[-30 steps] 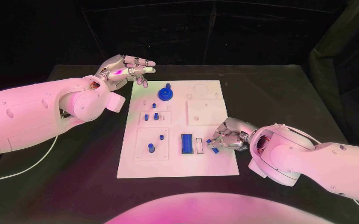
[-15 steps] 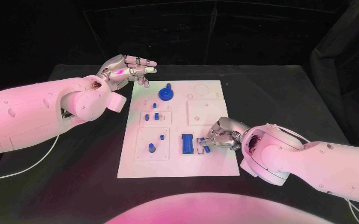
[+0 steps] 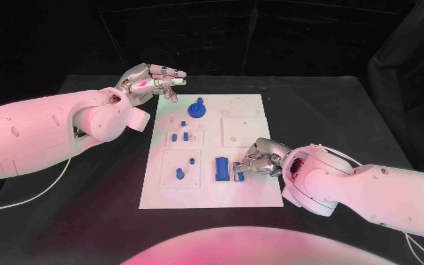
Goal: Assemble the parts on the task board
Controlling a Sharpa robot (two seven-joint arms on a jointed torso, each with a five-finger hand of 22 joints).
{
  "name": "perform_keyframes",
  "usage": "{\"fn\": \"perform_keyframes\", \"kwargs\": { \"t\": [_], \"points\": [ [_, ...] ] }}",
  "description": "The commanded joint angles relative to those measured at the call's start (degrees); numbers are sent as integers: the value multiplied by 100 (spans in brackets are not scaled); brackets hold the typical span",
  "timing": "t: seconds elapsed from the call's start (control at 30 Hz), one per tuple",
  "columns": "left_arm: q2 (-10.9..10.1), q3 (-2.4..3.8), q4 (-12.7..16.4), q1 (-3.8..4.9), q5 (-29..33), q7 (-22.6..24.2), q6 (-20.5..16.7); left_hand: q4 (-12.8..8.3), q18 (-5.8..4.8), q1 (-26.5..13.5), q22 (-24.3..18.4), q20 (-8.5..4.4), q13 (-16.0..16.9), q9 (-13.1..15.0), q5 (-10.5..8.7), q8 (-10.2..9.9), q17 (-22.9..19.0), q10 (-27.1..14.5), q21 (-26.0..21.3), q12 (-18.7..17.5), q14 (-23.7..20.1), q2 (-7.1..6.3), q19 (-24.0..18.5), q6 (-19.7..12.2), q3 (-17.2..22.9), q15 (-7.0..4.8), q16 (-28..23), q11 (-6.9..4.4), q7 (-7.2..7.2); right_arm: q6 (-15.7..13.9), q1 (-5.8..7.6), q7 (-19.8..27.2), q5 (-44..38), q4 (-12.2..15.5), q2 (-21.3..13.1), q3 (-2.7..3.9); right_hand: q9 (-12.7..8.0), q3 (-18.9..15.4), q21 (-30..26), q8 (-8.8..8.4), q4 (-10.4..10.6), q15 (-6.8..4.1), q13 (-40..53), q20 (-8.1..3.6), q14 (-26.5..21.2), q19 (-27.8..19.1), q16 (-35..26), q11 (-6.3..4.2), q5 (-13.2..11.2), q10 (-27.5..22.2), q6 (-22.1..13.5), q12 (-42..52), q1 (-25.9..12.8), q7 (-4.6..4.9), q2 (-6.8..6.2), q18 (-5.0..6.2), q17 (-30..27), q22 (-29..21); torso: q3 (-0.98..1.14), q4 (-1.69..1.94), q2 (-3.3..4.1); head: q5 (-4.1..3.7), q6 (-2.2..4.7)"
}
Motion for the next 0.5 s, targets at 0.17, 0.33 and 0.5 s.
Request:
{"fn": "perform_keyframes", "kwargs": {
  "t": [0.17, 0.33, 0.5],
  "points": [
    [-7, 4, 20, 10, 19, 6, 61, 2, 80, 7, -9, 9, -9, -2, -3, 30, -9, -42, -24, 22, -26, 57, -19, -13, -28, -1, -9, -13, 19, 161, -6, -107, -194, -8, 52, -12, 11, -72, 10, 51, 160, -45, 6, -14, 380, 26, 13, -13, -102, 63, 70, -6, -258, -6, -104, 25, 433, 3, 1, 0, 0, 11, 6],
    [-16, 4, 25, 10, 19, -2, 65, 2, 80, 7, -9, 9, -9, -2, -3, 30, -9, -42, -24, 22, -26, 57, -19, -13, -28, -1, -9, -13, 19, 129, -6, -100, -233, -7, 62, -12, 17, -89, 11, 57, 184, -46, 10, -15, 380, 29, 13, -14, -93, 67, 78, -2, -286, -8, -121, 25, 434, 7, 1, 1, 1, 17, -3],
    [-19, 4, 30, 11, 19, -13, 74, -3, 80, 10, -15, 10, -12, -4, -4, 27, -16, -57, -31, 25, -31, 61, -18, -25, -33, 1, -6, -8, 24, 125, -6, -102, -272, -21, 66, -12, 31, -142, 9, 70, 258, -45, 12, -16, 379, 27, 11, -14, -155, 71, 91, -4, -367, -8, -151, 25, 433, 5, 1, 0, -1, 18, -1]
  ]
}}
